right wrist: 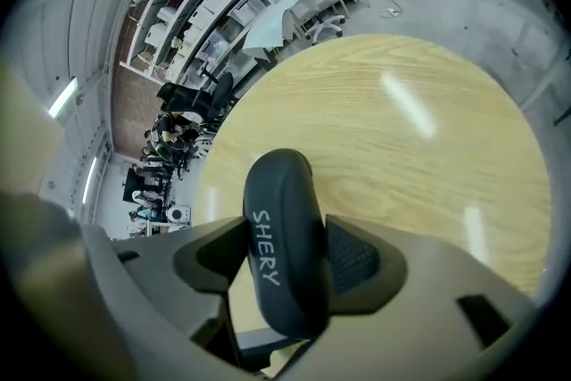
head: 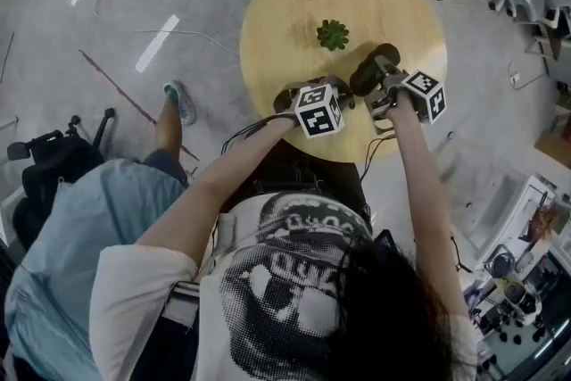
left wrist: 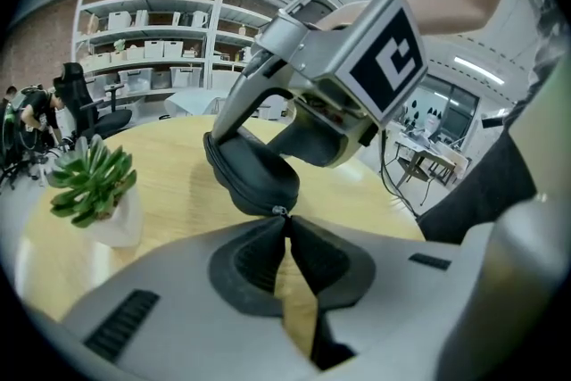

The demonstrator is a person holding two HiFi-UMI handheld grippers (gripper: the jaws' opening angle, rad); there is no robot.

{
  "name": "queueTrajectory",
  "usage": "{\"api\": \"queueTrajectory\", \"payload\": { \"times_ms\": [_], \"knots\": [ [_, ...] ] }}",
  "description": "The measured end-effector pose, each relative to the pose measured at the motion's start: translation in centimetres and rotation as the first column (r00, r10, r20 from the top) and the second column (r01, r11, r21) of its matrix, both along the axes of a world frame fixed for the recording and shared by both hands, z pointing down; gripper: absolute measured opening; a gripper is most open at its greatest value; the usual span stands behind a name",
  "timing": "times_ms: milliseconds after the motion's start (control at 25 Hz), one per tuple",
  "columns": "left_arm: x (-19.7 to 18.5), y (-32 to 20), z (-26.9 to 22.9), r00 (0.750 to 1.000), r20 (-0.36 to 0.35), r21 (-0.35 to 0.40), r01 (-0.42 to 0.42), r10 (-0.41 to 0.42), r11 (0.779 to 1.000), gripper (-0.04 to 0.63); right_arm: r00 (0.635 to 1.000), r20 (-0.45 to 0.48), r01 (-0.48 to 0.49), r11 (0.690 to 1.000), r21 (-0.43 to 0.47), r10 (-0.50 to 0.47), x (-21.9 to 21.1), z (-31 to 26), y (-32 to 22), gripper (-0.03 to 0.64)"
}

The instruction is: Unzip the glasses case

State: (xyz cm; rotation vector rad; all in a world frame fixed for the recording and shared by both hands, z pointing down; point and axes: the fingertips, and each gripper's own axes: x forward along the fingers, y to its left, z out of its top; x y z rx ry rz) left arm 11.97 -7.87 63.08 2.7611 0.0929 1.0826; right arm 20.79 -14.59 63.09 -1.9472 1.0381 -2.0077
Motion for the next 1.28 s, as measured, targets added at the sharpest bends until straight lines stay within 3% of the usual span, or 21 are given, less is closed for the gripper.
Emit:
{"api": "queueTrajectory", "payload": {
  "times_ms": [400, 560, 720, 920, 1120, 1280],
  "knots": [
    [-0.4, 0.1, 0.1, 0.996, -0.019, -0.040, 0.084, -0.085, 0.996, 0.028, 0.993, -0.080, 0.094, 0.995, 0.025, -0.091, -0.3, -0.1, -0.3, 0.288],
    [-1.7, -0.6, -0.6, 0.993, -0.023, -0.049, 0.113, -0.114, 0.992, 0.028, 0.990, -0.065, 0.131, 0.990, 0.050, -0.128, -1.0, 0.1, -0.6, 0.299],
    [-3.7, -1.8, -2.3, 0.984, -0.049, -0.069, 0.165, -0.169, 0.984, 0.028, 0.968, -0.132, 0.222, 0.973, 0.059, -0.212, -1.7, -0.7, -0.4, 0.289],
    [-5.7, -2.1, -4.5, 0.982, -0.085, -0.063, 0.161, -0.166, 0.985, 0.028, 0.966, -0.170, 0.220, 0.964, 0.150, -0.195, -2.8, -3.1, 1.2, 0.250],
    [-7.4, -0.7, -6.6, 0.981, -0.124, -0.079, 0.137, -0.146, 0.987, 0.028, 0.957, -0.212, 0.249, 0.931, 0.268, -0.196, -5.2, -5.6, 4.7, 0.201],
    [-8.4, 0.5, -7.2, 0.981, -0.137, -0.101, 0.125, -0.138, 0.987, 0.028, 0.914, -0.326, 0.340, 0.892, 0.298, -0.240, -6.5, -7.5, 7.5, 0.178]
  ]
}}
